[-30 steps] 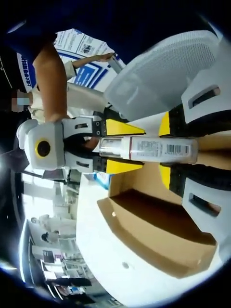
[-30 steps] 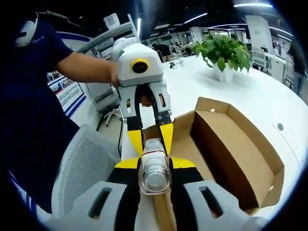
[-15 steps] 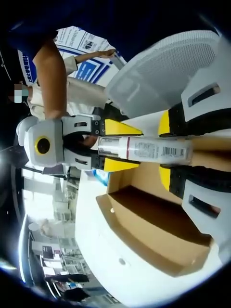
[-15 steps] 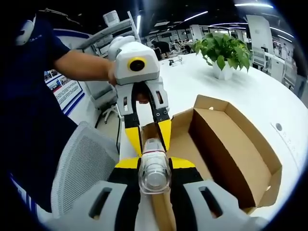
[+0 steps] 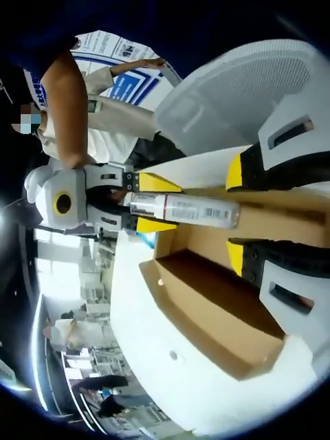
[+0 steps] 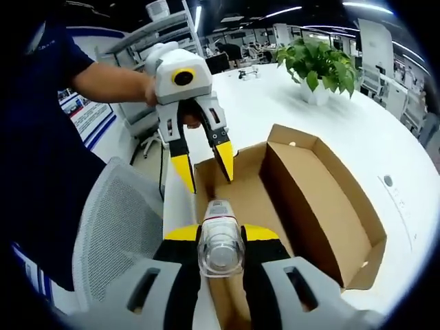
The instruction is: Operate the shoe box by opening the lid, removing the specified soft item, and placing it in the target area until the item is outside and the box remains undamaged.
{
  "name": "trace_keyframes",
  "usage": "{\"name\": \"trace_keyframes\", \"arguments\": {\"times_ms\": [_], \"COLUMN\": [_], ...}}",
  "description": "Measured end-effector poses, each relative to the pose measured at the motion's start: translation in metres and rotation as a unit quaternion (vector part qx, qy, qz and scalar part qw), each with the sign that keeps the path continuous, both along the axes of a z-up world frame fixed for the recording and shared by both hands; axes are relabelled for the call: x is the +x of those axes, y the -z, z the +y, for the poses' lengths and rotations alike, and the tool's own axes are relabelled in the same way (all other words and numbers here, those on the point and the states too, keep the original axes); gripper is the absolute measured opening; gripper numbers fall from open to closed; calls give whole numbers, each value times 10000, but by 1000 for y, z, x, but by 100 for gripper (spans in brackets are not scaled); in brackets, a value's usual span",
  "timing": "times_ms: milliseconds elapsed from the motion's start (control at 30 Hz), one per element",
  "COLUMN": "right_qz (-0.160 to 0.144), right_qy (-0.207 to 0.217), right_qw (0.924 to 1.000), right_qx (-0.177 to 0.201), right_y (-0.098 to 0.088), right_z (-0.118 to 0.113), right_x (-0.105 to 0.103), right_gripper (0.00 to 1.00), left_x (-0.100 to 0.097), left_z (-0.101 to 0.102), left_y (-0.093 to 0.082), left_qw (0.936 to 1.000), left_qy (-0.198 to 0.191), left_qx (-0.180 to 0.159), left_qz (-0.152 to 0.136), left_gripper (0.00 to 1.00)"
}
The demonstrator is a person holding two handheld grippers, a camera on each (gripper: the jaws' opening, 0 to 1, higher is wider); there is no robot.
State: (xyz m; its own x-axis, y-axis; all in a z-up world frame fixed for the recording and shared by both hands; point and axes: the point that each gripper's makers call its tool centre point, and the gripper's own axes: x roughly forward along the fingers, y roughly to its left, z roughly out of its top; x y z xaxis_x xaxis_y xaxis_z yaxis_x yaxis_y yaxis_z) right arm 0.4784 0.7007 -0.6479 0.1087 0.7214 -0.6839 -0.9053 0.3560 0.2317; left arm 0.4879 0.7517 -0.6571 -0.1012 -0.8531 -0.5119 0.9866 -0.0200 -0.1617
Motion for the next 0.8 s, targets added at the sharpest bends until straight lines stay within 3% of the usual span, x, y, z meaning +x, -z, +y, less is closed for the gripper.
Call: {"name": "trace_keyframes", "arguments": {"times_ms": [433,800], "right_qz": [-106,-182], "right_qy": [-286,-378], "right_qw": [9974,9938], "right_qx": [-657,-1030], "right_y": [-15,-25], "right_z": [-28,-50], "right_x": [-4,-15], "right_gripper": [19,19], "left_x": [-13,-19], "left_z": [15,13], "left_y": [-10,-14], "left_qw": [9989,9982], "left_qy": [-375,-467], "left_qx": [-293,-372], "left_qz": [-48,-76], "left_gripper": [25,26]}}
